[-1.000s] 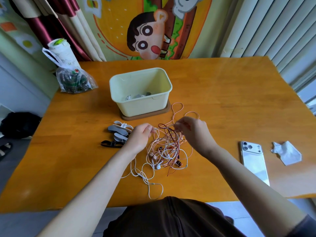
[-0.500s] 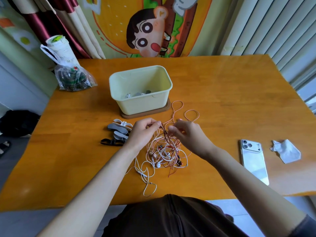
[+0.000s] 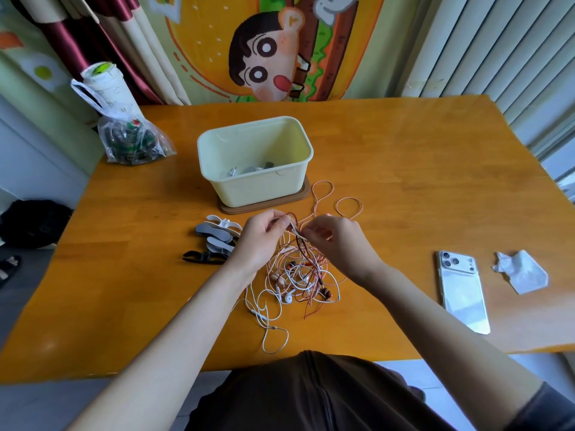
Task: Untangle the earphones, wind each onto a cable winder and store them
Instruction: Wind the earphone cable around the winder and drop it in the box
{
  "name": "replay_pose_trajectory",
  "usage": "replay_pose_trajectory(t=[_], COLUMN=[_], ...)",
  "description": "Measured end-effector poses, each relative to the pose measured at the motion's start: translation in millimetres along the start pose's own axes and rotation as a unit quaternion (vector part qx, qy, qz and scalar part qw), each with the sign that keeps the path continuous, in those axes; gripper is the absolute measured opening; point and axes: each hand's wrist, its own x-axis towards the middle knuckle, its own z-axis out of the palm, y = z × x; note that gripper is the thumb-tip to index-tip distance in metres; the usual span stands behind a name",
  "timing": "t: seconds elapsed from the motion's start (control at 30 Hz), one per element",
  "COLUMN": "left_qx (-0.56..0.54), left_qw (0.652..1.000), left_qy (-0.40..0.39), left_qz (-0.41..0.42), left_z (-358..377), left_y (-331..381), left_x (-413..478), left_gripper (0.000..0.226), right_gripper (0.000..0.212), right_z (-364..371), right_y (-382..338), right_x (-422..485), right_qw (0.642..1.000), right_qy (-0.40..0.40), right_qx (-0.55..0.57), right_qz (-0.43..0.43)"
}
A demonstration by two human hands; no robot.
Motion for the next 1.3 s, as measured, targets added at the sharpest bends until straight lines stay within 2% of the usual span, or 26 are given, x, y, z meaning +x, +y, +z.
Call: replay_pose_trajectory(t=[0.1,0.2,0.27,0.5,0.6,0.77,1.0,1.2,1.3], left_qx=[-0.026,-0.063,-0.077,-0.097,-0.101,-0.101,-0.124,-0.132,-0.142], left_qw=[0.999,0.997,0.996,0.994,0.993,0.993,0.988,0.985,0.984], left_qy=[0.017,0.032,0.041,0.045,0.043,0.047,0.081,0.105,0.102], left_qz=[-0.02,-0.031,-0.033,-0.035,-0.034,-0.031,-0.038,-0.04,-0.042], left_z=[-3,-5,-5,-2,0,-1,0,6,5], left_y=[-3,-2,-1,2,4,5,-1,-2,-2], left_x=[0,1,1,-3,-5,-6,-3,-2,-4], left_gripper=[0.017,0.018,0.019,0.02,0.02,0.02,0.018,0.015,0.017], right_gripper=[0.015,0.007,0.011,0.015,0.008,0.012,0.003,0.019,0.022], right_z=[-2,1,5,17,21,25,14,10,9], right_y=[6,9,8,1,-4,-7,-11,-2,4], right_x=[1,-2,-5,-10,-7,-2,7,10,11], right_qw=[1.0,0.998,0.995,0.993,0.993,0.997,0.994,0.995,0.995], right_qy=[0.009,0.057,0.085,0.101,0.083,0.045,0.024,-0.082,-0.068], right_qx=[0.016,0.031,0.044,0.056,0.077,0.061,0.097,-0.025,-0.04], right_qz=[0.019,0.01,0.01,0.026,0.023,0.011,0.041,0.058,0.062])
